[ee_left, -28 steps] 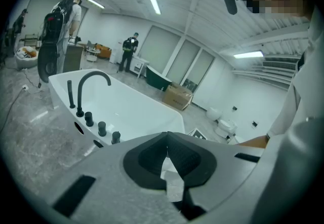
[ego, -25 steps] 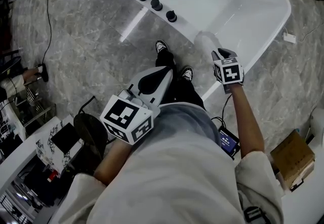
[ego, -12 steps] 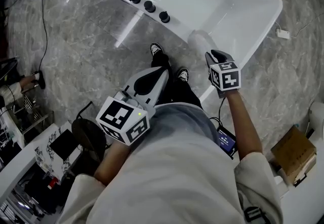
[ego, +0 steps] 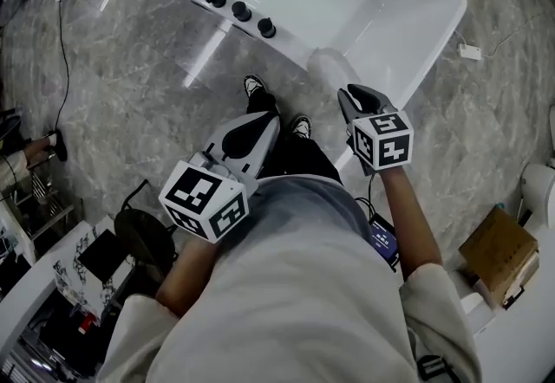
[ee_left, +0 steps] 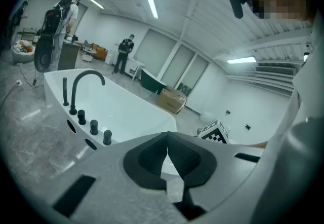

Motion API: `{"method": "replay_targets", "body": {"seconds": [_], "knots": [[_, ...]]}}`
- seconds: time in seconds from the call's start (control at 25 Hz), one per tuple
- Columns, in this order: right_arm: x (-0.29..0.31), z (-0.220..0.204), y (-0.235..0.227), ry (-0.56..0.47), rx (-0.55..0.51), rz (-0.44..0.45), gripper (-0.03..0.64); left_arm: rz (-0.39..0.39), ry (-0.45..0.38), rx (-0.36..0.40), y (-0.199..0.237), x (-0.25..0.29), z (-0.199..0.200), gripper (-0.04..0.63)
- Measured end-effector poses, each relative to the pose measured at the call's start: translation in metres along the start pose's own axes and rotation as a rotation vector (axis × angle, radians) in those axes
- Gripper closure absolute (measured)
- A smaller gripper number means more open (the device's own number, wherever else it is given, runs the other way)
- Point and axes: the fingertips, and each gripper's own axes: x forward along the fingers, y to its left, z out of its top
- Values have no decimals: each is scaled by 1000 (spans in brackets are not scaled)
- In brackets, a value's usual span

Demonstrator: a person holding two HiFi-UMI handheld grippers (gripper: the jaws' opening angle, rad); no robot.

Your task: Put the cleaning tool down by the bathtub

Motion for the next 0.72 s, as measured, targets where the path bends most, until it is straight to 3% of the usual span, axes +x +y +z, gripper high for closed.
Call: {"method": "replay_targets", "body": {"seconds": [0.72], "knots": [[-96,21,24,-178,45,-16,555,-12,-62,30,-31,-7,4,589]]}}
